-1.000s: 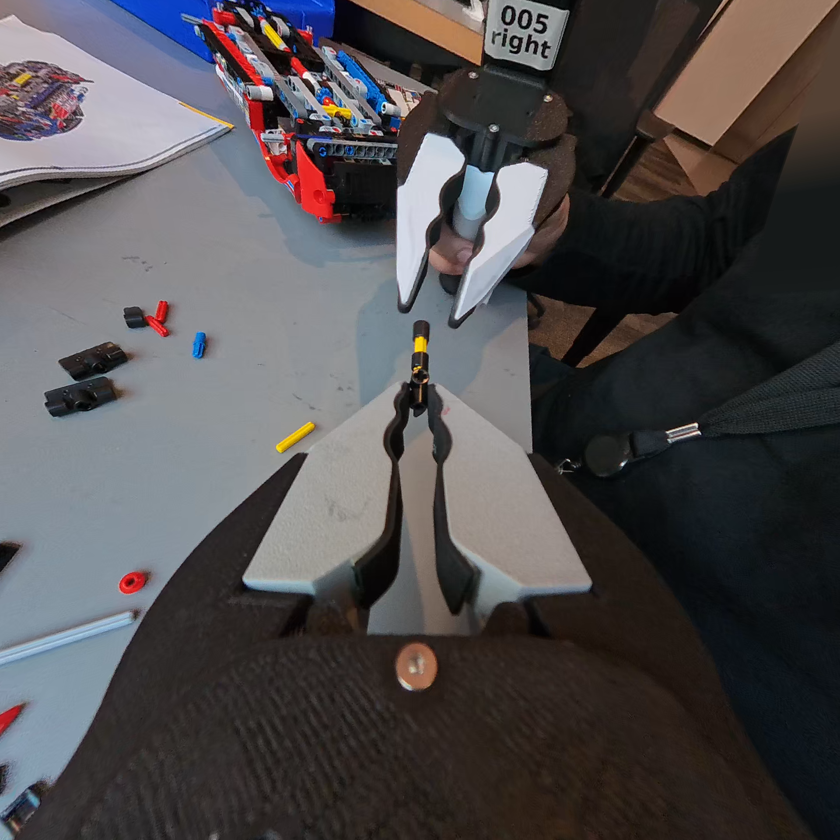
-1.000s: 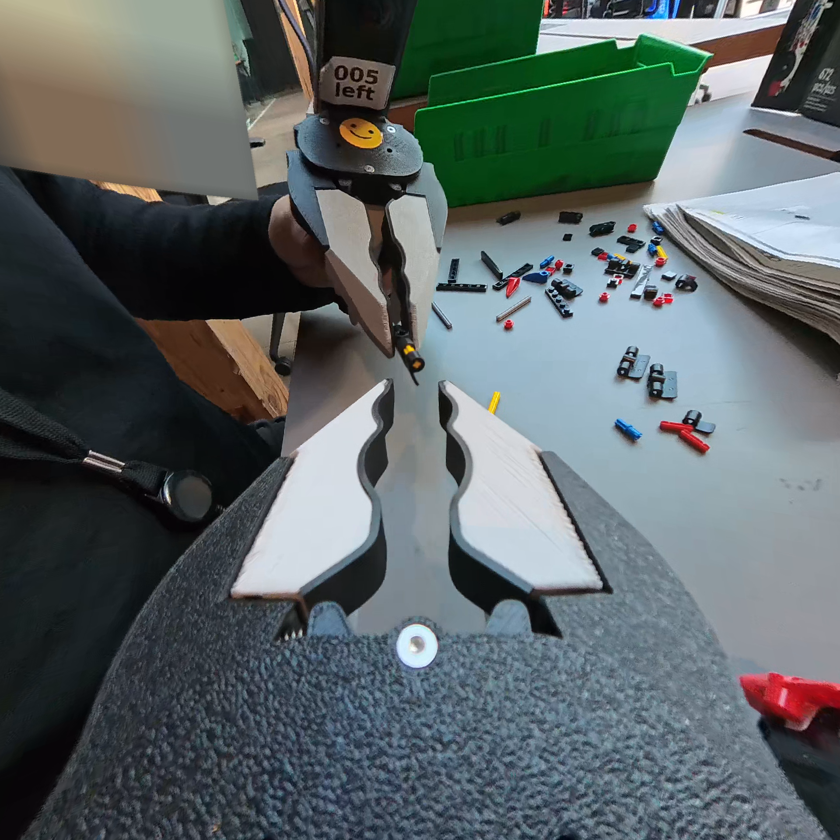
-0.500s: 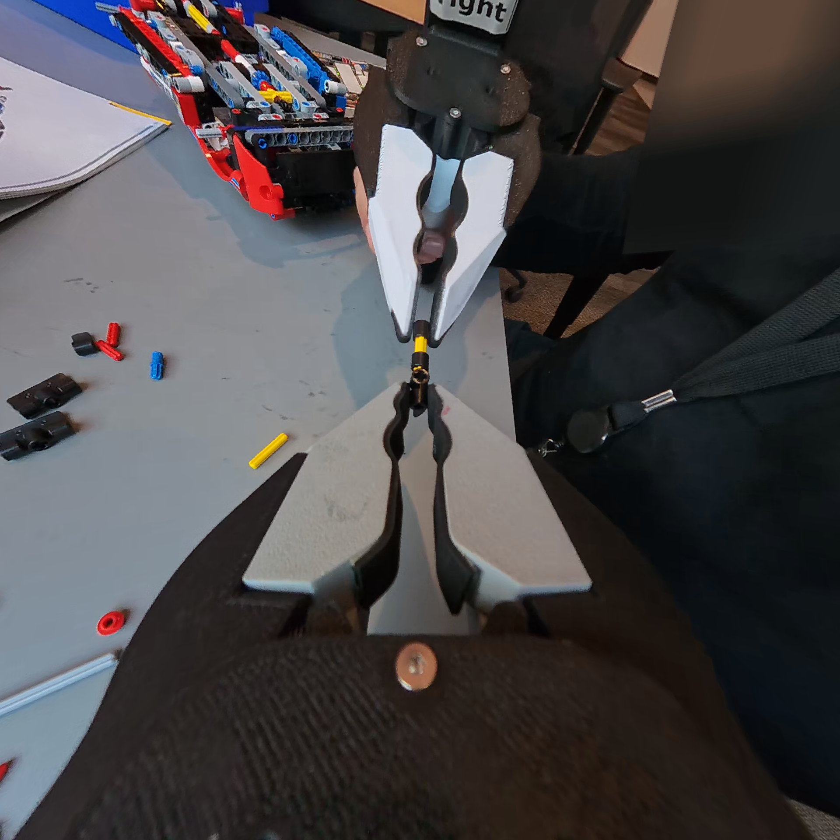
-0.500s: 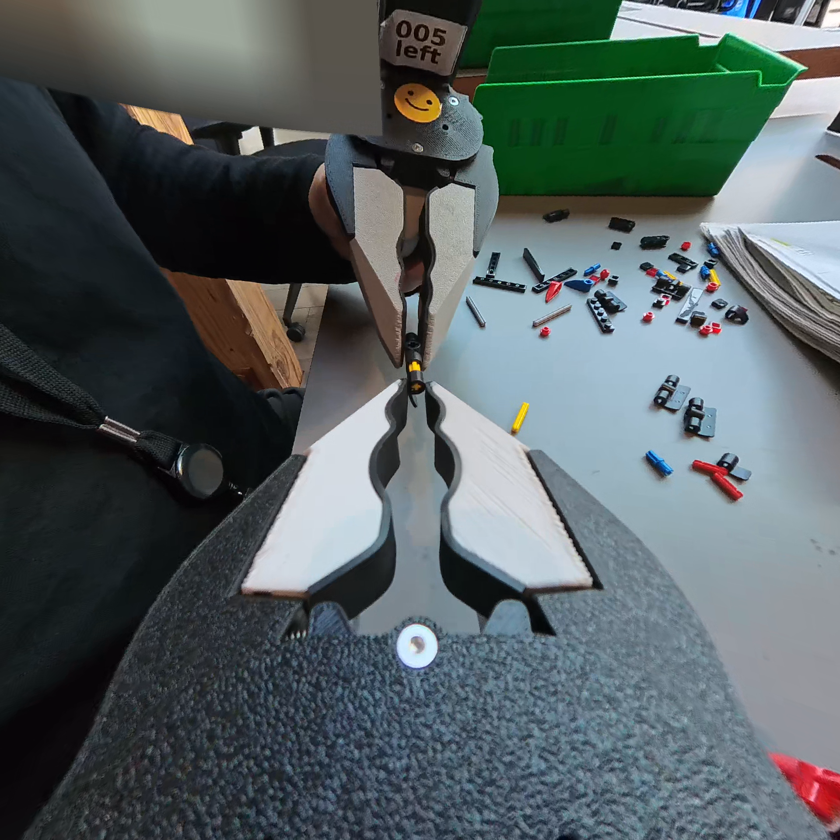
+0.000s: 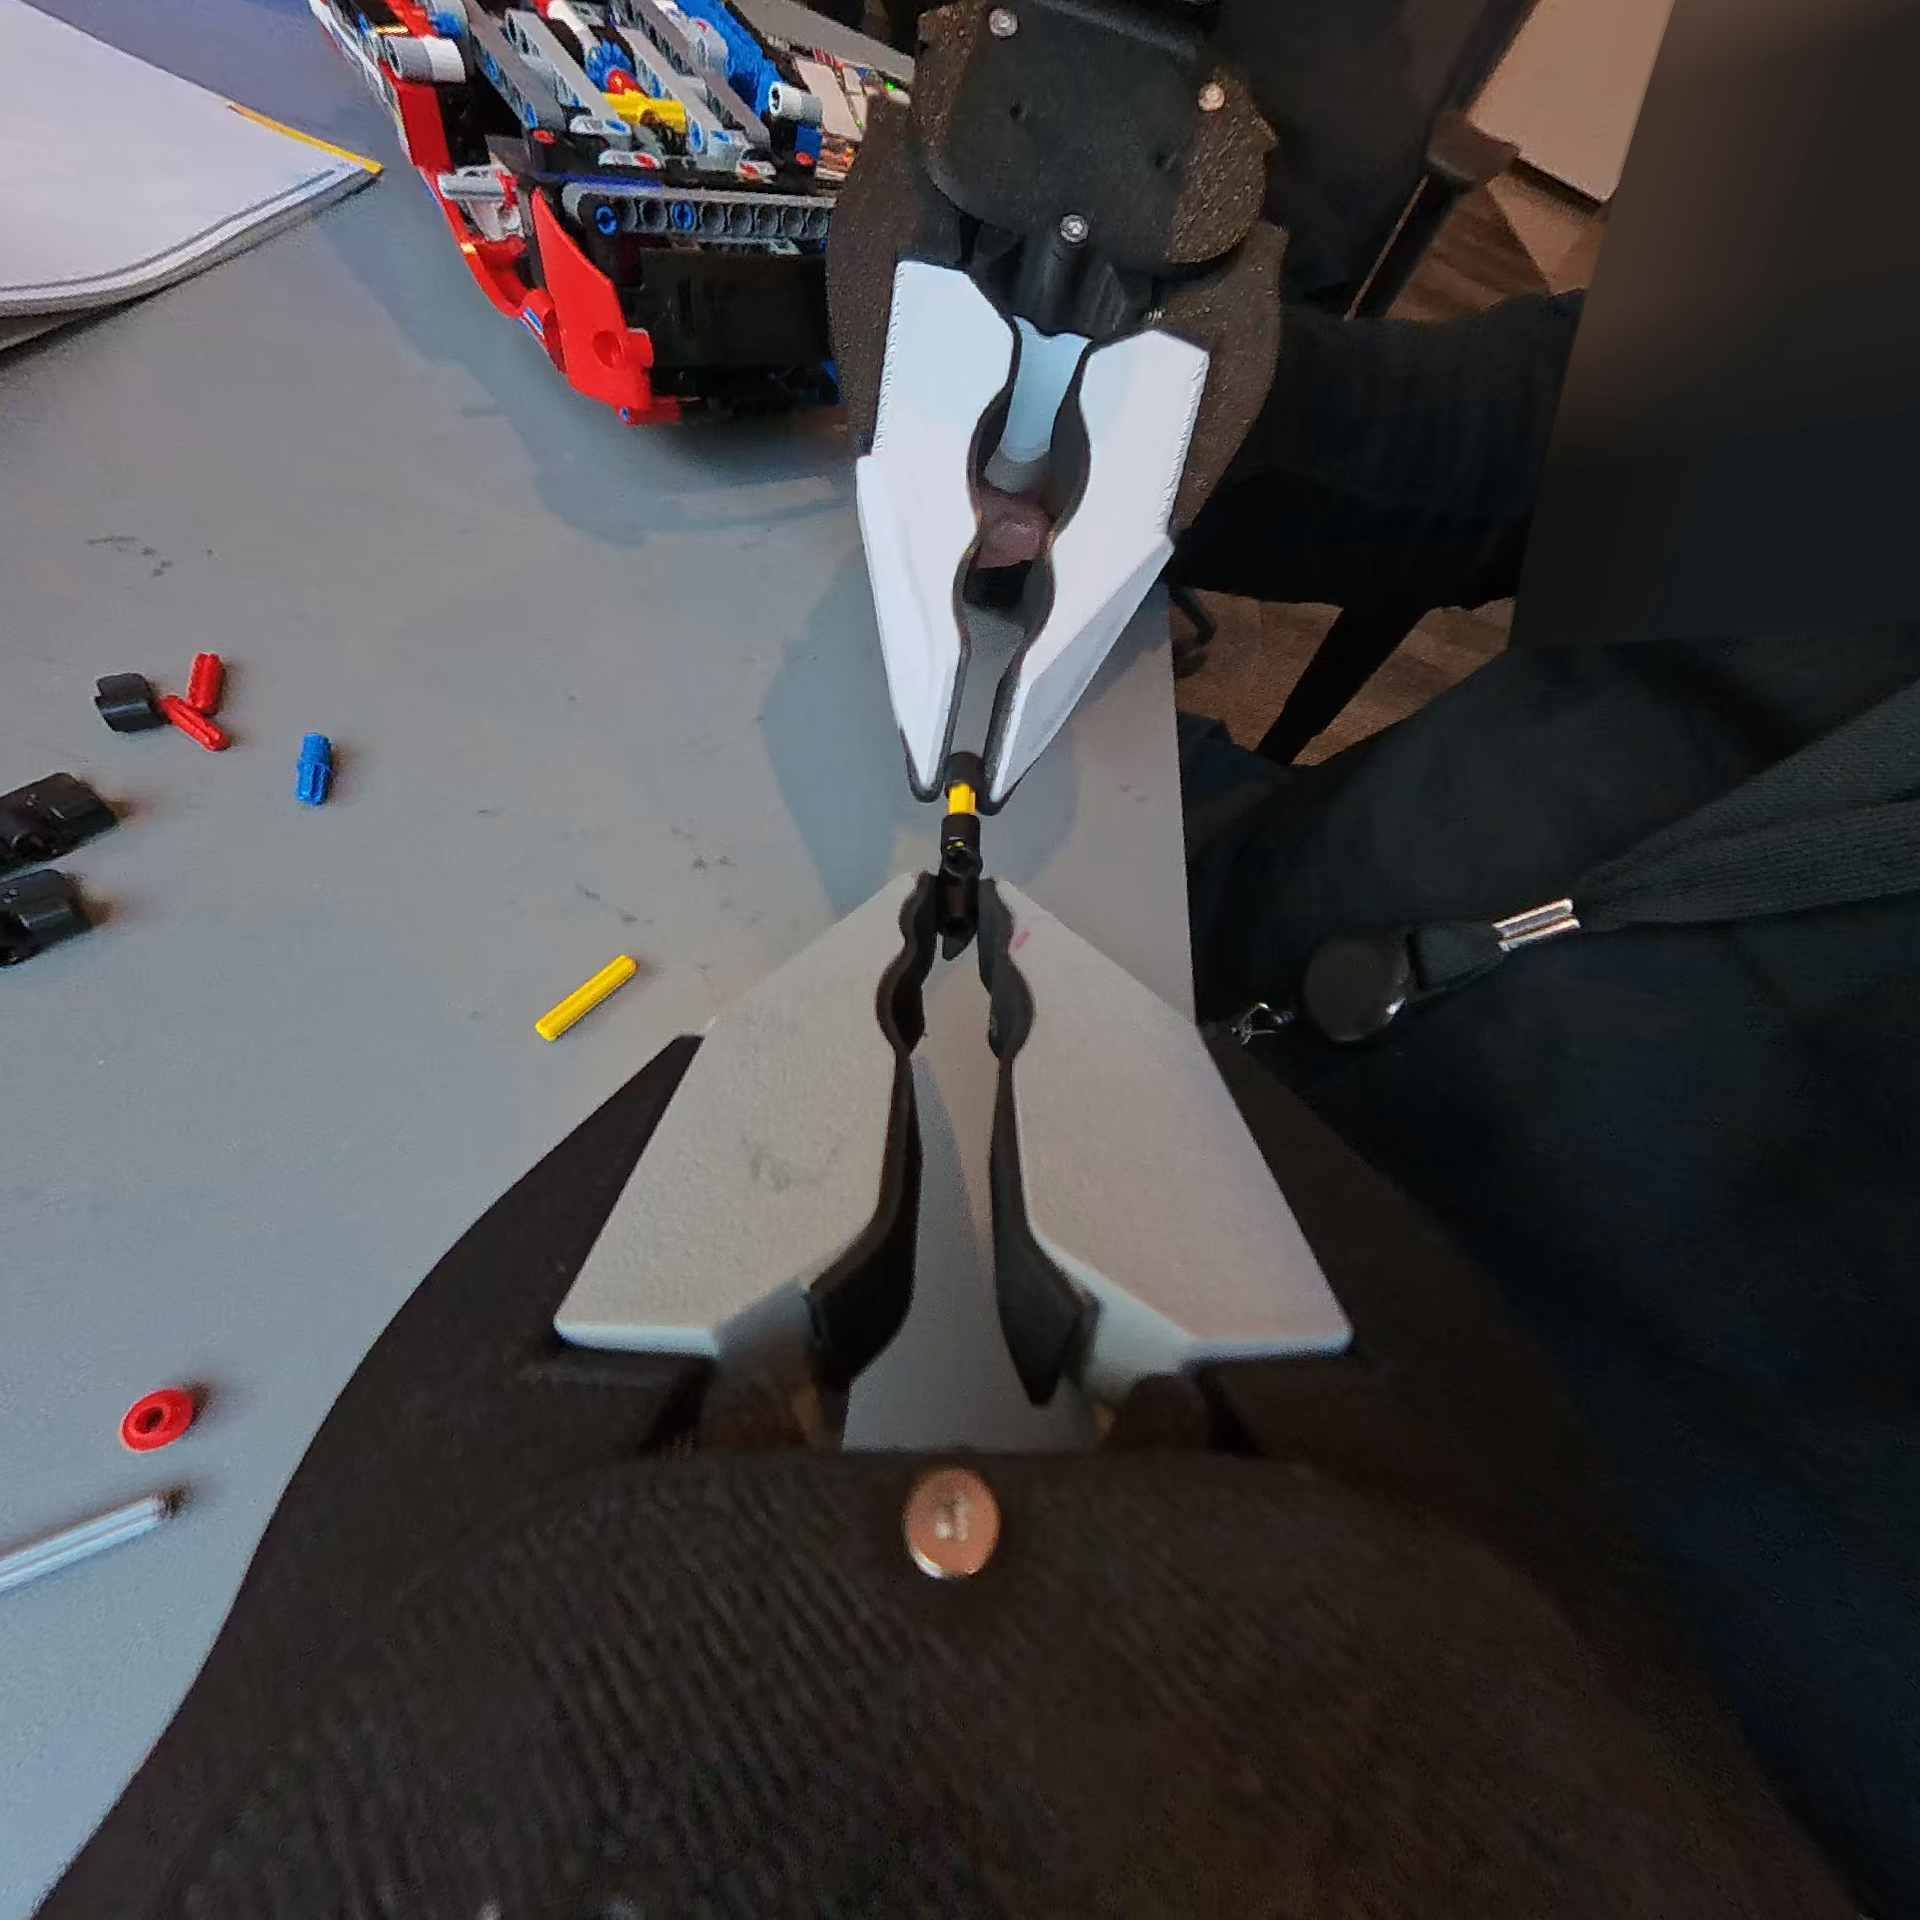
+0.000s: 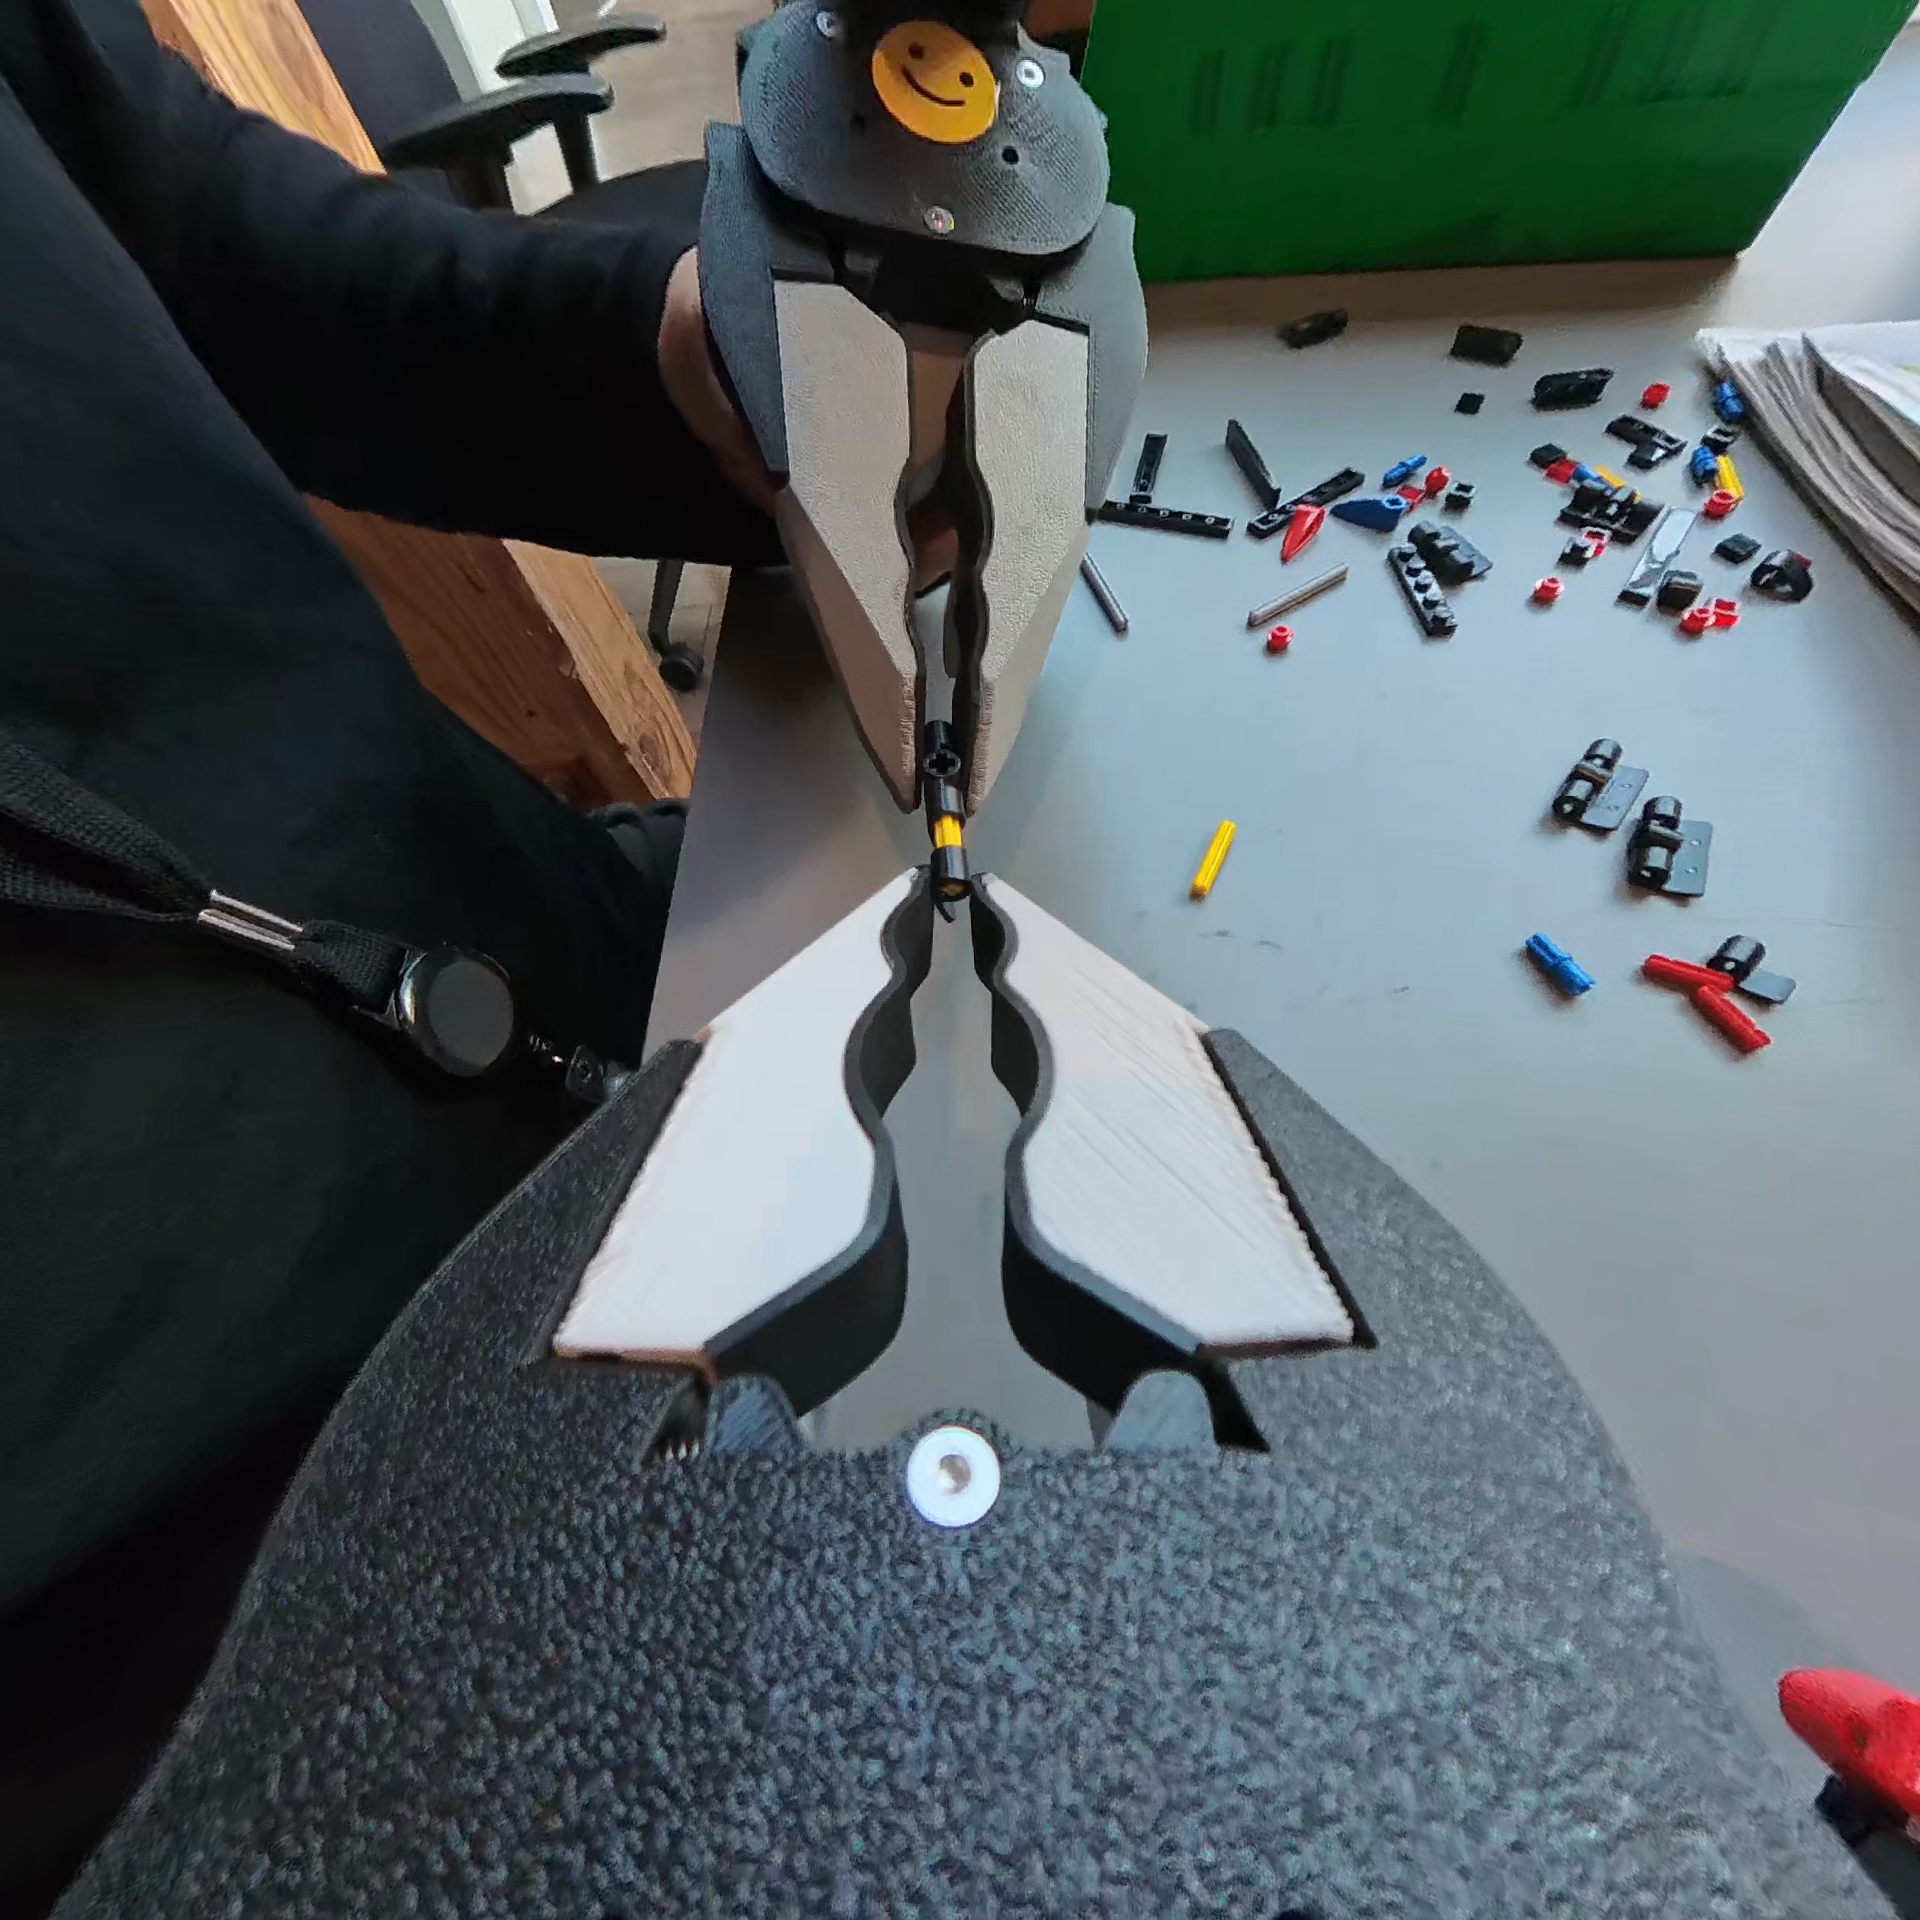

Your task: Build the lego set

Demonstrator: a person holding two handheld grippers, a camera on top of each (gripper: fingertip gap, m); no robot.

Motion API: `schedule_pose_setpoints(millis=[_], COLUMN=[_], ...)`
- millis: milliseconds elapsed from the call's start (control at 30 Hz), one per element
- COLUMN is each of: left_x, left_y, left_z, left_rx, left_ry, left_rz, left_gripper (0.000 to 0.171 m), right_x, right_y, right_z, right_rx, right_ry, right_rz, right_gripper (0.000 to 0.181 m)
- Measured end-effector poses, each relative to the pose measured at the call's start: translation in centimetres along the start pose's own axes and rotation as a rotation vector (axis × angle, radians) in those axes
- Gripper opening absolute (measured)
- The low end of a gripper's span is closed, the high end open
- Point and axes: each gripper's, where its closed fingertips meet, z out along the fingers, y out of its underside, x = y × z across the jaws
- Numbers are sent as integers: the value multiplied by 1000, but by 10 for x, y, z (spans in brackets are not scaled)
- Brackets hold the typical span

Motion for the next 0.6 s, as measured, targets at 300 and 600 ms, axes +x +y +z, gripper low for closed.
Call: schedule_pose_setpoints(millis=[300,600], left_x=[-5,-8], left_y=[20,19], left_z=[12,13], left_rx=[-114,-101], left_ry=[-34,-10], left_rz=[10,-127], left_gripper=[4,5], right_x=[-1,3], right_y=[22,22], right_z=[16,15], right_rx=[-166,-168], right_ry=[-11,44], right_rz=[-10,-32], right_gripper=[7,14])
